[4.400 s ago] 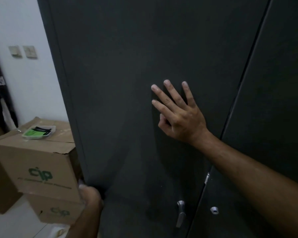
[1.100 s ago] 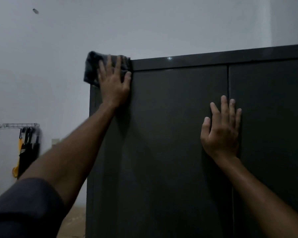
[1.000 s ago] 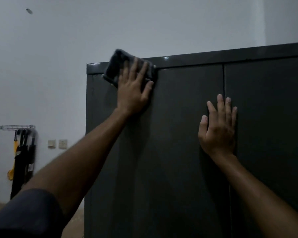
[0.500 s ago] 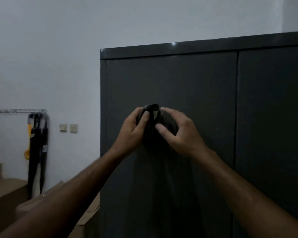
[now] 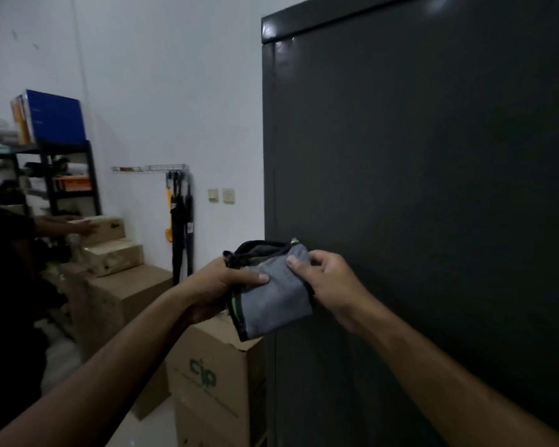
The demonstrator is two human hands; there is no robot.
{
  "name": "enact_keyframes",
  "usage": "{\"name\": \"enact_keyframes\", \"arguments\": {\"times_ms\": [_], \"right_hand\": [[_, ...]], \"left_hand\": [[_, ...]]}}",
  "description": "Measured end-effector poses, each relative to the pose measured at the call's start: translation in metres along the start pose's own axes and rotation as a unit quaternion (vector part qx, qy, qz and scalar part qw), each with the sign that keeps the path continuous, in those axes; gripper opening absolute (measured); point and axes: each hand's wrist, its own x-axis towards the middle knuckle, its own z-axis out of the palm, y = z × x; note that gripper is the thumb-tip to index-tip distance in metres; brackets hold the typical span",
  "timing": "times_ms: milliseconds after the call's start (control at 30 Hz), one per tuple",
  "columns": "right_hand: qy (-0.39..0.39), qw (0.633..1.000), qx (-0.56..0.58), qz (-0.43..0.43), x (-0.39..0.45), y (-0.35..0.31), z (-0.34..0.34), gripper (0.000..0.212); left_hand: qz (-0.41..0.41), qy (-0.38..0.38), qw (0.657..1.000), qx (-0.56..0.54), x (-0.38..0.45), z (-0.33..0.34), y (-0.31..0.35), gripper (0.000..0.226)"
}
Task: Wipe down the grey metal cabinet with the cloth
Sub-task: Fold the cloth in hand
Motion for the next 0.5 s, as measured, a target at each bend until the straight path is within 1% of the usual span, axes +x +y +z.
{"name": "enact_keyframes", "arguments": {"times_ms": [67,167,200,233,300,333,367,400,467,500], "right_hand": [[-0.017,1.0,0.008,0.005,0.003,0.018,0.018,0.026],[-0.017,0.999,0.012,0.025,0.007,0.044,0.043,0.026],[-0.021,0.999,0.014,0.035,0.007,0.051,0.049,0.032],[-0.03,0.998,0.013,0.045,0.008,0.059,0.055,0.044],[-0.05,0.997,0.002,0.06,0.011,0.073,0.064,0.075],[-0.055,0.996,-0.005,0.064,0.014,0.079,0.069,0.082],[-0.056,0.997,-0.009,0.061,0.018,0.086,0.074,0.081],[-0.053,0.997,-0.012,0.051,0.023,0.092,0.079,0.074],[-0.04,0.998,-0.03,0.025,0.036,0.107,0.091,0.054],[-0.031,0.998,-0.044,0.018,0.043,0.114,0.099,0.044]], "left_hand": [[-0.001,0.051,0.999,0.013,-0.007,-0.014,-0.02,0.04],[0.009,0.081,0.996,0.029,-0.014,-0.036,-0.044,0.037],[0.012,0.087,0.996,0.032,-0.016,-0.043,-0.052,0.037],[0.014,0.093,0.995,0.029,-0.017,-0.05,-0.059,0.038],[0.01,0.089,0.996,0.016,-0.017,-0.064,-0.074,0.038],[0.007,0.083,0.996,0.009,-0.016,-0.071,-0.08,0.035],[0.001,0.084,0.996,0.004,-0.014,-0.078,-0.087,0.03],[-0.005,0.091,0.996,0.0,-0.011,-0.087,-0.093,0.027],[-0.016,0.096,0.995,0.002,-0.001,-0.106,-0.104,0.026],[-0.019,0.084,0.996,0.014,0.005,-0.116,-0.109,0.027]]}}
